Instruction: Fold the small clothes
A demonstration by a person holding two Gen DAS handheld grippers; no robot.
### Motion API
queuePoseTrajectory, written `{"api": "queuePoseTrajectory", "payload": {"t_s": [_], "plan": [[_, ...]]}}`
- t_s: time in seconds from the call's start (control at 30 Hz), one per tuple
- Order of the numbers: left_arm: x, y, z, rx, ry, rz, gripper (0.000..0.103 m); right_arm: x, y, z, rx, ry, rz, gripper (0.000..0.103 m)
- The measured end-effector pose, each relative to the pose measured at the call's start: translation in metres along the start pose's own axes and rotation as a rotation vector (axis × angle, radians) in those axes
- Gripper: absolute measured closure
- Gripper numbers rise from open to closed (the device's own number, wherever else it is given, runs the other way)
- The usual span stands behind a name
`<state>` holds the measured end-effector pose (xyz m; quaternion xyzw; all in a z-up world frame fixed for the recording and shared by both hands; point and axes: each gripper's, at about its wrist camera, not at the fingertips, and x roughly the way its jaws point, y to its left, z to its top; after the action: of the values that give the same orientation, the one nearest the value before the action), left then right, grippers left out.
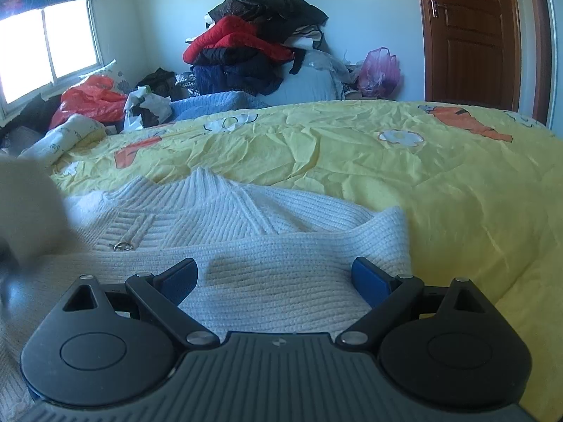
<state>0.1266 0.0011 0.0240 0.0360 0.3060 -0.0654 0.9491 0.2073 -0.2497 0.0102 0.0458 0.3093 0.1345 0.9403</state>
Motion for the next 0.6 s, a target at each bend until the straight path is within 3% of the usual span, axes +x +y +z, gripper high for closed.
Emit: {"api": "queuePoseTrajectory", "payload": {"t_s": [0.03,0.07,0.13,0.2,0.27,0.3,0.37,0.6], "plan": [[0.005,-0.013,-0.006,0.064,0.024,0.020,0.090,0.000,-0.001,0.000,0.003,0.000,0.003,0.008],[0.003,-0.019,-0.011,0.112,0.000,0.047,0.088,0.000,-0.001,0.000,0.007,-0.001,0.005,0.008],[-0.005,-0.021,-0.011,0.150,0.000,0.035,0.079,-0.001,-0.001,0.000,0.014,-0.003,0.011,0.008],[-0.019,-0.013,-0.010,0.128,-0.018,-0.005,0.062,-0.001,-0.003,0.000,0.024,-0.006,0.020,0.007],[-0.034,-0.006,-0.012,0.101,-0.096,0.012,0.025,-0.001,-0.005,0.001,0.037,-0.009,0.030,0.007],[-0.046,0.002,-0.017,0.071,-0.144,0.032,0.019,-0.002,-0.006,0.000,0.042,-0.011,0.033,0.007],[-0.055,0.021,-0.023,-0.016,-0.176,0.043,0.018,-0.002,-0.006,0.000,0.045,-0.013,0.034,0.007],[-0.039,0.082,-0.057,-0.366,-0.027,0.038,0.018,-0.006,0.006,0.010,0.013,0.032,-0.018,0.008]]}}
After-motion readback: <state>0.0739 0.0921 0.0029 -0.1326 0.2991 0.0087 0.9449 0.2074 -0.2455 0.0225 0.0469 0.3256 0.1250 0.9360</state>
